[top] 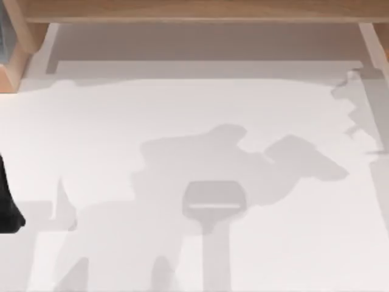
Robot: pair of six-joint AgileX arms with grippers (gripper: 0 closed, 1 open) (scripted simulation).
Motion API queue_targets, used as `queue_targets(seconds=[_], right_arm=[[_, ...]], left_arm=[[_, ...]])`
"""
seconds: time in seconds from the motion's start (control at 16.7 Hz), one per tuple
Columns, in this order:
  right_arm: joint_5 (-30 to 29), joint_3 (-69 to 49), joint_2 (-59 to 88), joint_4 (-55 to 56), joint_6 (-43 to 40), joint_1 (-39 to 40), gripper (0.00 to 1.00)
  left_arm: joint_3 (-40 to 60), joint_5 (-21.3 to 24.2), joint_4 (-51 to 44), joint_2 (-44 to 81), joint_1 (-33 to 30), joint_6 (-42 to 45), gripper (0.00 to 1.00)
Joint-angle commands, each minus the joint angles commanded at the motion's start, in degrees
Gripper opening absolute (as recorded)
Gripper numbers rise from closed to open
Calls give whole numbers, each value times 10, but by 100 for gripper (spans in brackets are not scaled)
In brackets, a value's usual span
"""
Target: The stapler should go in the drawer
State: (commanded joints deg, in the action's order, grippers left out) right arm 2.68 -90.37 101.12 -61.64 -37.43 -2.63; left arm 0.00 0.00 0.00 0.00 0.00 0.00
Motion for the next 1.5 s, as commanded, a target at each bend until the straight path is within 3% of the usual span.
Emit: queue_targets(seconds=[0.36,0.72,1.02,1.5], right_arm=[[-17,-266,172,-93,10,-101,0],[-32,-470,385,-161,98,-179,0],[-29,-533,487,-211,164,-189,0],[-30,-543,487,-216,177,-186,0]], left_arm=[[0,0,0,0,0,0,100],[0,0,0,0,0,0,100],[0,0,0,0,0,0,100],[0,0,0,0,0,0,100]])
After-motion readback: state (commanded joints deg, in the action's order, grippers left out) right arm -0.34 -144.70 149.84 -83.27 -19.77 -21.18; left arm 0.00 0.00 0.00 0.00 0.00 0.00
